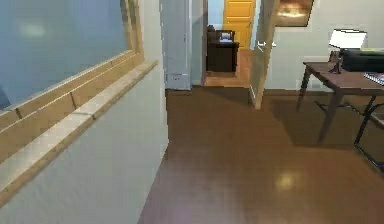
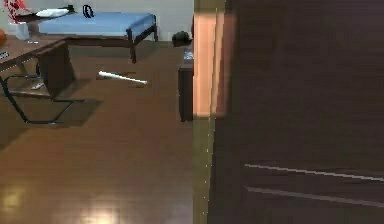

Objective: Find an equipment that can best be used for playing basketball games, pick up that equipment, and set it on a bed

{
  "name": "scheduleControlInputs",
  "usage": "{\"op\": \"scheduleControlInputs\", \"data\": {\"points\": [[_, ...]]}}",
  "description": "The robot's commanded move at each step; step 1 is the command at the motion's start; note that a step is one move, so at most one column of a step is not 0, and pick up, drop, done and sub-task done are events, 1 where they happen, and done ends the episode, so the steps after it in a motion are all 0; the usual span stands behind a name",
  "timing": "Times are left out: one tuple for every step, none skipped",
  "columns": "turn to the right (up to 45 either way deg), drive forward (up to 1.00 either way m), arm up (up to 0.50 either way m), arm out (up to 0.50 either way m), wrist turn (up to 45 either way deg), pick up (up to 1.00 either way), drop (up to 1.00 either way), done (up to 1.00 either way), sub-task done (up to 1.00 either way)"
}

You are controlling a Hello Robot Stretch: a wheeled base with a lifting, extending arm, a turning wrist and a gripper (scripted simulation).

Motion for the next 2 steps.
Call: {"op": "scheduleControlInputs", "data": {"points": [[45.0,0.00,0.00,0.00,0.0,0.00,0.00,0.00,0.00],[12.0,0.00,0.00,0.00,0.0,0.00,0.00,0.00,0.00]]}}
